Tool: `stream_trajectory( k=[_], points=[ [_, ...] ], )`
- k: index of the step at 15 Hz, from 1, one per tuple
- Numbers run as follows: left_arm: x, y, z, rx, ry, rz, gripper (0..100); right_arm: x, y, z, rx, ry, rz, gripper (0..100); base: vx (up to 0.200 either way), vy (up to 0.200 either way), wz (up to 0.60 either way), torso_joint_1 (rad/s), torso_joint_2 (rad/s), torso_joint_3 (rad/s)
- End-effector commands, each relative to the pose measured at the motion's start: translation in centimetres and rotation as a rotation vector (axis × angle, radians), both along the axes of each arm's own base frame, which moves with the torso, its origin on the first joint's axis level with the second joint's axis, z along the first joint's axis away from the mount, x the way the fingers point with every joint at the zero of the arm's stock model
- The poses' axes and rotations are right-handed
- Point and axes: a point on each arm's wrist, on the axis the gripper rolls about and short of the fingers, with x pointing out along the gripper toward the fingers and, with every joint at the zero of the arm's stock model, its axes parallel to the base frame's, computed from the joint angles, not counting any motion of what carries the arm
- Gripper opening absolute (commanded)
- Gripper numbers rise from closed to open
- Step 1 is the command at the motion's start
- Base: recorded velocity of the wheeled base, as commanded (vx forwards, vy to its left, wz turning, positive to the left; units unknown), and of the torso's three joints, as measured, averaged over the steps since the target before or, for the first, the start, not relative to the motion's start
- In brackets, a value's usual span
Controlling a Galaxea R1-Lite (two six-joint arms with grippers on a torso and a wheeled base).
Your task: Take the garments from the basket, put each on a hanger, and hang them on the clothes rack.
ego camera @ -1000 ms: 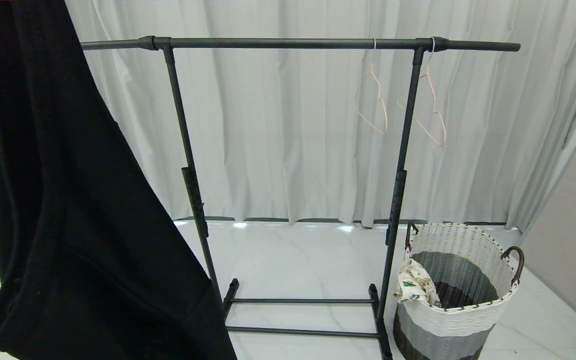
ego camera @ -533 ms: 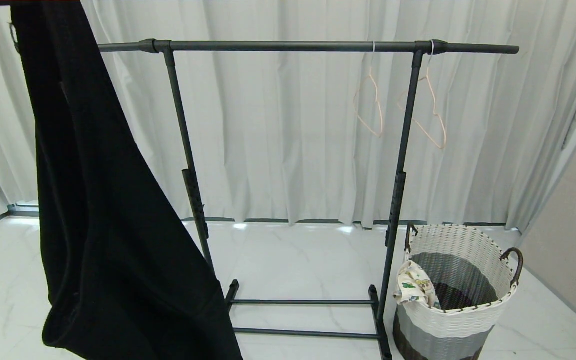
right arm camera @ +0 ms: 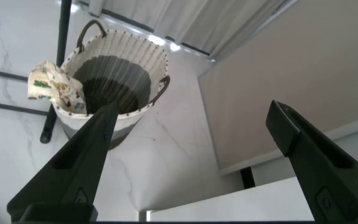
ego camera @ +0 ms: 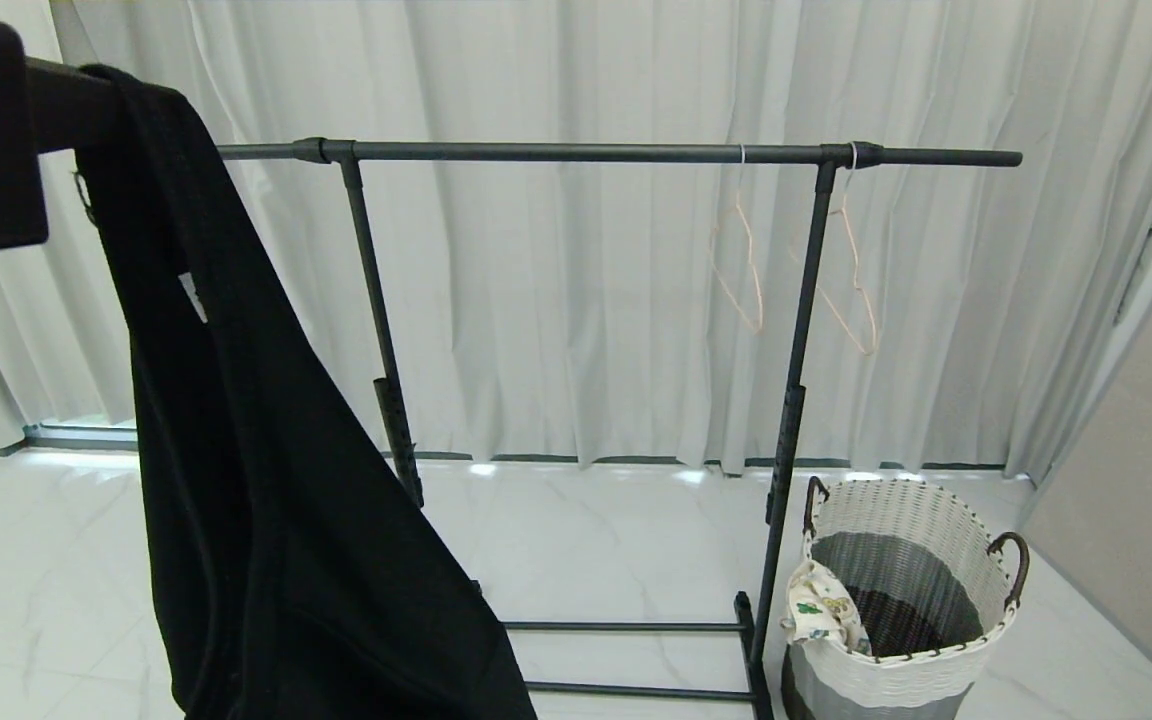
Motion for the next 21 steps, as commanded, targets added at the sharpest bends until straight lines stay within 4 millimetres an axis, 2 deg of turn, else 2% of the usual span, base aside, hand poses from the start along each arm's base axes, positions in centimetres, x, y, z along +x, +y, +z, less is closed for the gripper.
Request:
stream_trajectory(
  k=[1, 8, 13, 15, 18, 21],
  points=[
    [0.0, 0.0, -0.3, 0.01, 0.008, 0.003, 0, 0.1, 0.0, 0.0, -0.001, 0.002, 0.001, 100, 0.0, 0.0, 0.0, 0.188, -0.47, -0.295],
    [0.2, -0.1, -0.7, 0.023, 0.02, 0.005, 0, 0.1, 0.0, -0.1, 0.0, 0.003, 0.0, 100, 0.0, 0.0, 0.0, 0.208, -0.49, -0.283],
    [0.8, 0.9, -1.2, 0.026, 0.032, 0.084, 0, 0.4, 0.2, 0.5, 0.026, -0.057, 0.05, 100, 0.0, 0.0, 0.0, 0.152, -0.34, -0.189],
    [0.1, 1.5, -2.4, 0.046, 0.053, 0.087, 0, 0.6, 0.2, 0.6, 0.058, -0.07, 0.048, 100, 0.0, 0.0, 0.0, 0.016, -0.03, -0.016],
    [-2.1, 3.5, -5.7, 0.088, 0.097, 0.088, 0, 2.0, 0.5, 0.6, 0.172, -0.093, 0.029, 100, 0.0, 0.0, 0.0, 0.0, 0.0, 0.0],
    [-3.0, 4.3, -6.5, 0.065, 0.07, 0.096, 0, 2.4, 0.6, 1.0, 0.212, -0.134, 0.021, 100, 0.0, 0.0, 0.0, 0.0, 0.0, 0.0]
  ],
)
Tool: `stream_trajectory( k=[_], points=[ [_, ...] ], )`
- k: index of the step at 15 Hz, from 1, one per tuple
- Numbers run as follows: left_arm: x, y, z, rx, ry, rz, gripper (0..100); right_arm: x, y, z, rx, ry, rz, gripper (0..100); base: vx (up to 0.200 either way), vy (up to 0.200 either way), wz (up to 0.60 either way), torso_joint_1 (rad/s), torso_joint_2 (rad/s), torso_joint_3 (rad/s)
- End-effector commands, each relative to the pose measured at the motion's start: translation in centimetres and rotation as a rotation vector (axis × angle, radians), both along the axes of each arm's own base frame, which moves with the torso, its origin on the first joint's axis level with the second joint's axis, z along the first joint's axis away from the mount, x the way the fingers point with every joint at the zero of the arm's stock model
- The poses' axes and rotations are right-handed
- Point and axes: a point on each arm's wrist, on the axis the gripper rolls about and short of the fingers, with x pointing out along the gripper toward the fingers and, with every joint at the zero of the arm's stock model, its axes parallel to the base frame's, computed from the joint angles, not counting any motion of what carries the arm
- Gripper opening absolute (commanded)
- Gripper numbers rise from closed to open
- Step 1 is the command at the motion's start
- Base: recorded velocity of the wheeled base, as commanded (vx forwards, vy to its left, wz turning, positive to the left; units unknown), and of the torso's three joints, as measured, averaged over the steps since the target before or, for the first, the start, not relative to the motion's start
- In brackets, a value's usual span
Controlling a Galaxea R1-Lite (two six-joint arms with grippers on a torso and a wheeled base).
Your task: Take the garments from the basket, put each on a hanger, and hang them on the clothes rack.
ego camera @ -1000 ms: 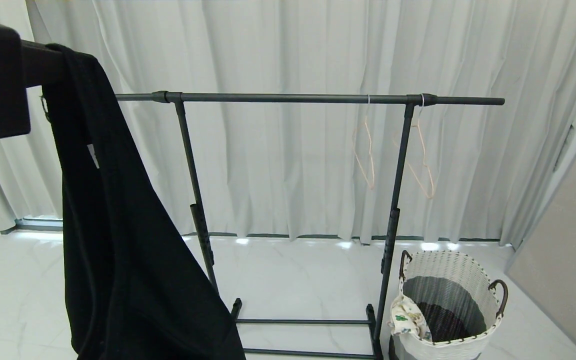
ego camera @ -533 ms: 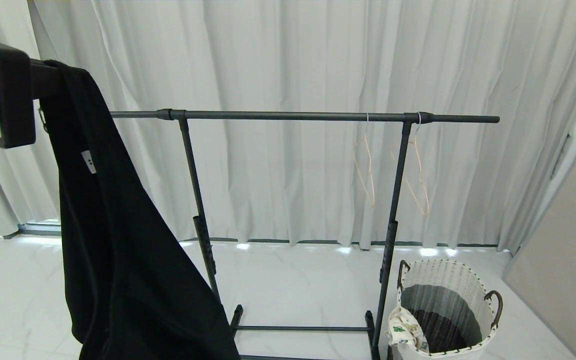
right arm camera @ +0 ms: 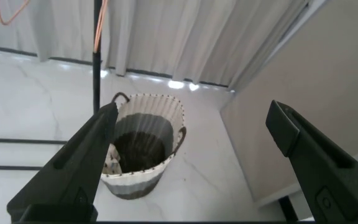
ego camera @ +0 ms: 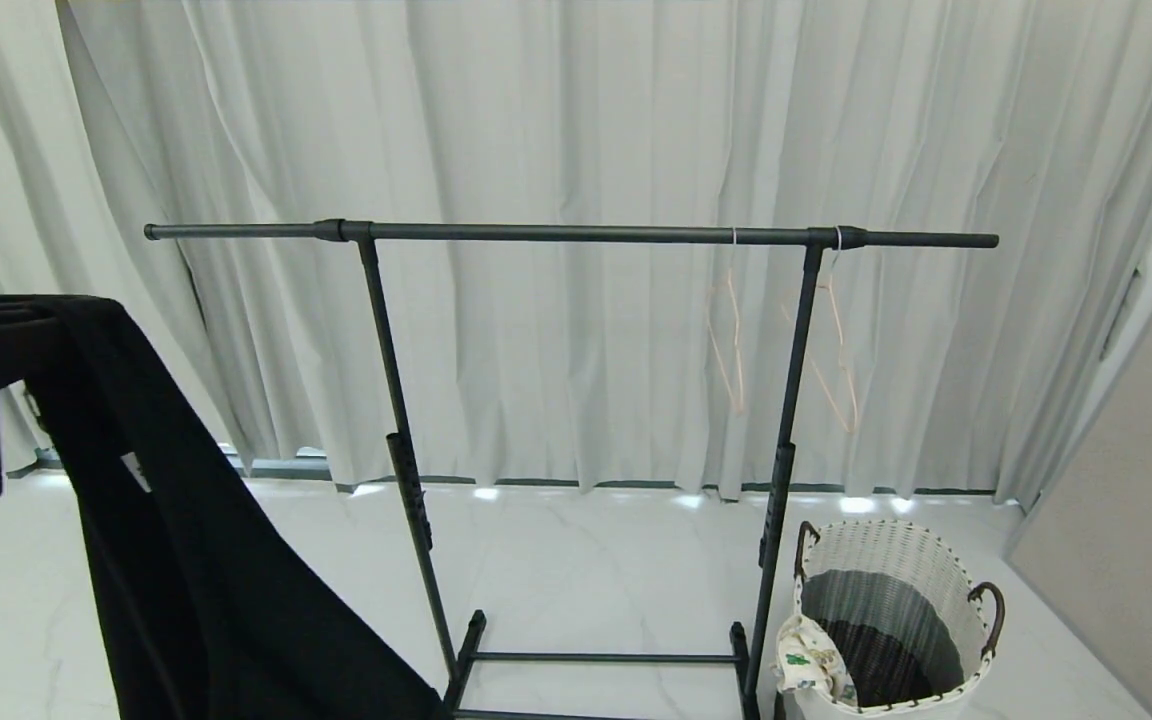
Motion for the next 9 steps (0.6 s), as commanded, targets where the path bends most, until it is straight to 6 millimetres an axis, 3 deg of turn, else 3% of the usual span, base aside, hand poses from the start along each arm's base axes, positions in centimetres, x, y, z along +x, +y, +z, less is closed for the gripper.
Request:
stream_trajectory(
  k=[1, 5, 9],
  points=[
    [-0.7, 1.2, 0.0, -0.024, -0.027, 0.047, 0, 0.4, 0.1, 0.1, -0.003, -0.006, 0.006, 100, 0.0, 0.0, 0.0, 0.0, 0.0, 0.0],
    [-0.3, 1.4, -1.4, 0.007, 0.014, 0.085, 0, 0.5, 0.6, 0.1, -0.011, -0.003, 0.053, 100, 0.2, 0.0, 0.0, -0.001, 0.0, 0.004],
    [-0.5, 1.5, -0.9, -0.003, -0.008, 0.085, 0, 1.1, 0.9, -0.3, 0.005, 0.025, 0.127, 100, 0.2, 0.0, 0.0, 0.006, 0.01, 0.002]
  ],
)
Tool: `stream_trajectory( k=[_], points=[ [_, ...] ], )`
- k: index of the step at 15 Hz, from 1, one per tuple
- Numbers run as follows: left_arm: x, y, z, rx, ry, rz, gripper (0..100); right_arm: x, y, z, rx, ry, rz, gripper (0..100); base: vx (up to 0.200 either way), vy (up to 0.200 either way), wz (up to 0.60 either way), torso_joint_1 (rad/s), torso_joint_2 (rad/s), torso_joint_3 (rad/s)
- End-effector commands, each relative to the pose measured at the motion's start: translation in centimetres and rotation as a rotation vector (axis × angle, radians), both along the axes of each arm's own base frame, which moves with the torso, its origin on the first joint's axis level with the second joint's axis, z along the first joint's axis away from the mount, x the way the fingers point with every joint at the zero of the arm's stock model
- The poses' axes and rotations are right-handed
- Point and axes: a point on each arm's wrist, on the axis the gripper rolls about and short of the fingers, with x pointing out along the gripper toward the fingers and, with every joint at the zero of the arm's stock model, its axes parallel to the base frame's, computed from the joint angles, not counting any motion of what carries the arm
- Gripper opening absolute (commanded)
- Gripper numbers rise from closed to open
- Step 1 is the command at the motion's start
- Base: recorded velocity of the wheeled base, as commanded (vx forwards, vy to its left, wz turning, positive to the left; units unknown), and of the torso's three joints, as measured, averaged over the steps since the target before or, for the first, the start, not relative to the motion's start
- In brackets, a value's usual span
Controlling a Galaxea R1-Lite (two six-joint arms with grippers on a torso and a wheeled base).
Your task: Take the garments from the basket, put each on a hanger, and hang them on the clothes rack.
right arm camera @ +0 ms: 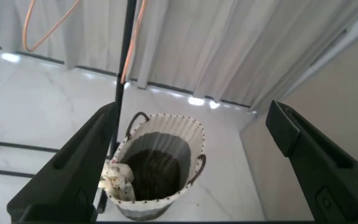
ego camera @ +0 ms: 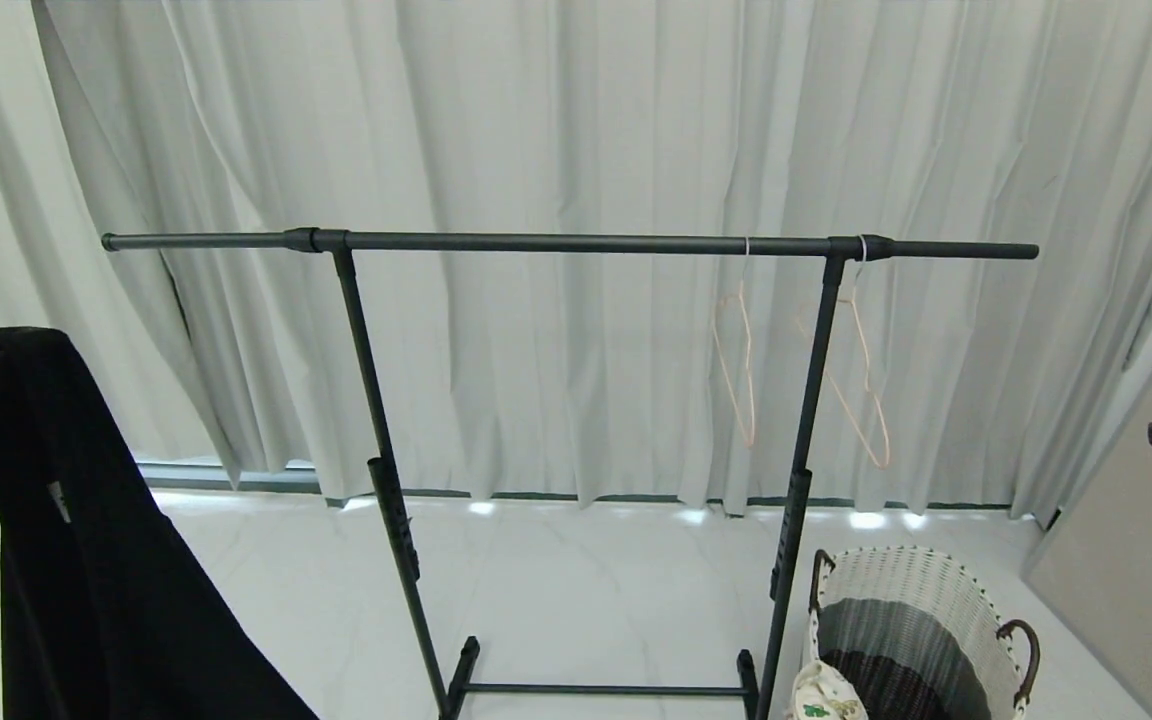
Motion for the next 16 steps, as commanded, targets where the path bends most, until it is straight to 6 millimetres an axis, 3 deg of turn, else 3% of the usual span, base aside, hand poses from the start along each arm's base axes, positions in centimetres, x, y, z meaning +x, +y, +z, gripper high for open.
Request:
stream_trajectory(
  k=[1, 4, 7, 9, 12, 16],
  points=[
    [-0.1, 0.1, 0.4, -0.009, -0.014, 0.0, 0, 0.9, 0.2, -0.4, -0.006, 0.03, 0.002, 100, 0.2, 0.0, 0.0, 0.002, 0.0, 0.002],
    [0.0, 0.0, 0.4, -0.009, -0.012, -0.001, 0, 2.9, 0.6, -0.7, -0.006, 0.035, -0.001, 100, 0.2, 0.0, 0.0, 0.004, 0.0, 0.004],
    [0.0, 0.0, 0.7, 0.004, -0.021, -0.006, 0, 6.6, 1.4, -1.2, 0.002, 0.003, -0.005, 100, 0.2, 0.0, 0.0, 0.004, 0.0, 0.002],
    [-0.1, 0.1, 1.3, -0.002, -0.041, -0.007, 0, 7.6, 1.6, -1.7, -0.002, 0.02, -0.005, 100, 0.2, 0.0, 0.0, 0.002, 0.0, 0.005],
    [-0.1, 0.0, 1.1, 0.01, -0.034, -0.009, 0, 7.6, 1.6, -1.9, 0.019, 0.027, -0.009, 100, 0.133, 0.0, 0.0, 0.002, 0.0, 0.0],
    [-0.6, -0.2, -1.4, 0.139, -0.031, -0.096, 0, 5.0, 1.0, -2.0, 0.015, 0.011, -0.008, 100, 0.0, 0.0, 0.0, 0.0, 0.0, 0.0]
  ],
)
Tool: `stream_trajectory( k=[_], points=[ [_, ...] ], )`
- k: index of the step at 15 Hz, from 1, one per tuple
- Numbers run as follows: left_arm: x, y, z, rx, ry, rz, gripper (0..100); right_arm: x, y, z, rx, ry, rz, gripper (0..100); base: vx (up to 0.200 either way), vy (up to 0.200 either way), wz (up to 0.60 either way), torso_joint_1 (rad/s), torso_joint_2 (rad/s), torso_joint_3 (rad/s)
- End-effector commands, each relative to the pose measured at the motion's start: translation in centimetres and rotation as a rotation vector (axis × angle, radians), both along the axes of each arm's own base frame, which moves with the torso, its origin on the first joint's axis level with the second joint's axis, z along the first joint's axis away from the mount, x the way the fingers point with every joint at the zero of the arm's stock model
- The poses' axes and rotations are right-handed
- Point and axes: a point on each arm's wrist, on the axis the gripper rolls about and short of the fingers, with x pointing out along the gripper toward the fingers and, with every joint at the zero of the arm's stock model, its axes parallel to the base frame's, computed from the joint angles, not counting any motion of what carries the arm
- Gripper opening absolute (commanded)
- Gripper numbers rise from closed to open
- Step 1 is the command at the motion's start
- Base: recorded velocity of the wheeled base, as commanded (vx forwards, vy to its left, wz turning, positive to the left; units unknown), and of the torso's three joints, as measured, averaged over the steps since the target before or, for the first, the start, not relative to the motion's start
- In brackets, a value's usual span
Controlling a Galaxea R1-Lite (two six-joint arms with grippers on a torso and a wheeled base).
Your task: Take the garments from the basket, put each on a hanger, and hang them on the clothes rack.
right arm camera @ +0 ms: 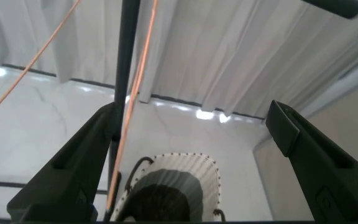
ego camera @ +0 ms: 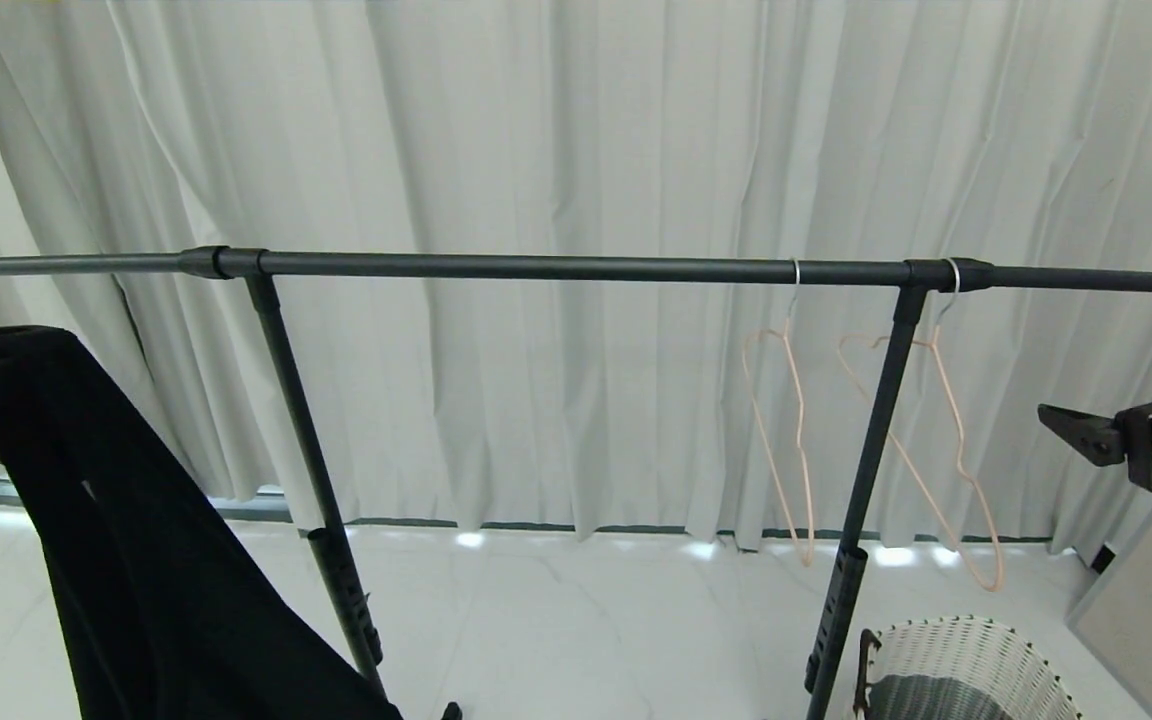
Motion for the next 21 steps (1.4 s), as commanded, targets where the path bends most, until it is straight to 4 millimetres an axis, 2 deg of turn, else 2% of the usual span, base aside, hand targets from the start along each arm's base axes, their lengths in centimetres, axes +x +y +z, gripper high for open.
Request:
stream_trajectory(
  k=[1, 4, 13, 18, 21],
  points=[
    [-0.2, -0.2, -1.2, 0.019, -0.01, -0.029, 0, -1.7, -0.4, 0.2, -0.001, -0.008, -0.001, 100, 0.0, 0.0, 0.0, 0.0, 0.0, 0.0],
    [0.4, -0.5, -2.0, 0.0, -0.056, 0.003, 0, -2.7, -0.6, 0.6, -0.008, 0.023, -0.003, 100, 0.0, 0.0, 0.0, 0.0, 0.0, 0.0],
    [0.9, -1.0, -2.5, 0.028, -0.04, -0.008, 0, -2.2, -1.5, -0.2, -0.005, 0.06, -0.063, 100, 0.0, 0.0, 0.0, 0.0, 0.0, 0.0],
    [0.9, -1.0, -2.5, -0.047, -0.033, 0.01, 0, -0.2, -1.3, -1.3, 0.069, 0.123, -0.095, 100, 0.0, 0.0, 0.0, 0.0, 0.0, 0.0],
    [1.0, -1.1, -2.6, -0.05, -0.029, 0.01, 0, 1.8, -1.0, -2.2, 0.132, 0.178, -0.124, 100, 0.0, 0.0, 0.0, 0.0, 0.0, 0.0]
  ],
)
